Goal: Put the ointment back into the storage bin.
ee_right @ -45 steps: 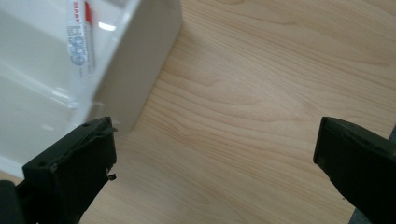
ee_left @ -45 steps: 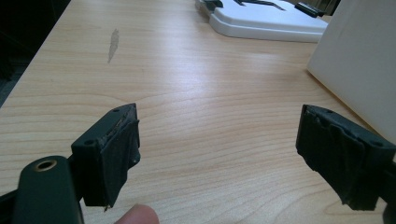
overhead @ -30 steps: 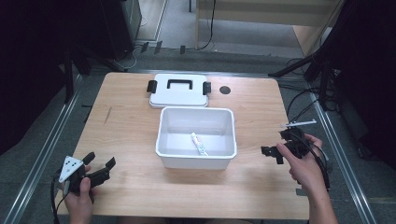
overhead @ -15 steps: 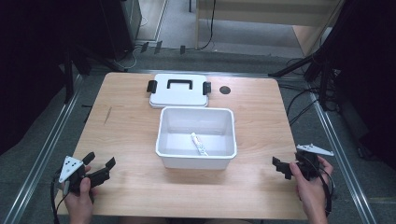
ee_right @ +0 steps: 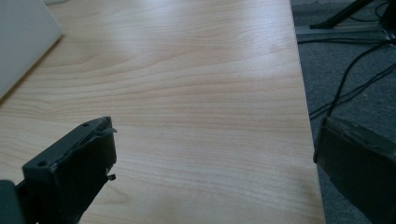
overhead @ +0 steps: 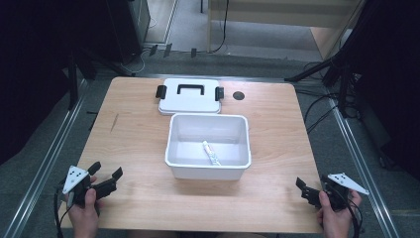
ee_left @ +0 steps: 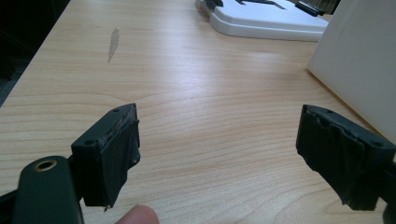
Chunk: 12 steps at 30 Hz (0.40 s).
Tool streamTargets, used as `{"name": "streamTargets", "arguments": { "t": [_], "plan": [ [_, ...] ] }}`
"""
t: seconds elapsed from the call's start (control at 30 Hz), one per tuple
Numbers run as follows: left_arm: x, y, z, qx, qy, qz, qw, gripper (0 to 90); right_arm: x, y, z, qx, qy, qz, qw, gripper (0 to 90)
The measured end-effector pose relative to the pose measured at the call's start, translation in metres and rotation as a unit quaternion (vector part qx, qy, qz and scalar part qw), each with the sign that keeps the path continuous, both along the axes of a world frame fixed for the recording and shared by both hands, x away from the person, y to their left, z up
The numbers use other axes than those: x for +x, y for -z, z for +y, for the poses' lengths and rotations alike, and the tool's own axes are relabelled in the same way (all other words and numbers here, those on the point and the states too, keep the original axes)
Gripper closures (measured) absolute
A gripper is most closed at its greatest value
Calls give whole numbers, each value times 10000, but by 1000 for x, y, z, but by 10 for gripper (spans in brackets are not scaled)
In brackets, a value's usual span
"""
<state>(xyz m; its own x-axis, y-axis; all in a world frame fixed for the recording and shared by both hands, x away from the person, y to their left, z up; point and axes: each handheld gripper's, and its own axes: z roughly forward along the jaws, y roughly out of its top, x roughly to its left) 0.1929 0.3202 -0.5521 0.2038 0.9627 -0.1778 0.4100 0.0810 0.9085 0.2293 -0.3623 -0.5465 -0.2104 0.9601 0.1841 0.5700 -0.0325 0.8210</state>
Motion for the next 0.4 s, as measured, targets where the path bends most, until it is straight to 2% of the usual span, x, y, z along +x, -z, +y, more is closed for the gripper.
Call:
{"name": "streamTargets", "arguments": {
  "t": [0.23,0.4],
  "plan": [
    [0,0,0,18,10,22,10000,144,-6,1,-6,308,110,-237,9992,0],
    [0,0,0,30,5,8,10000,145,-6,2,-9,449,192,-216,9986,0]
  ]
}}
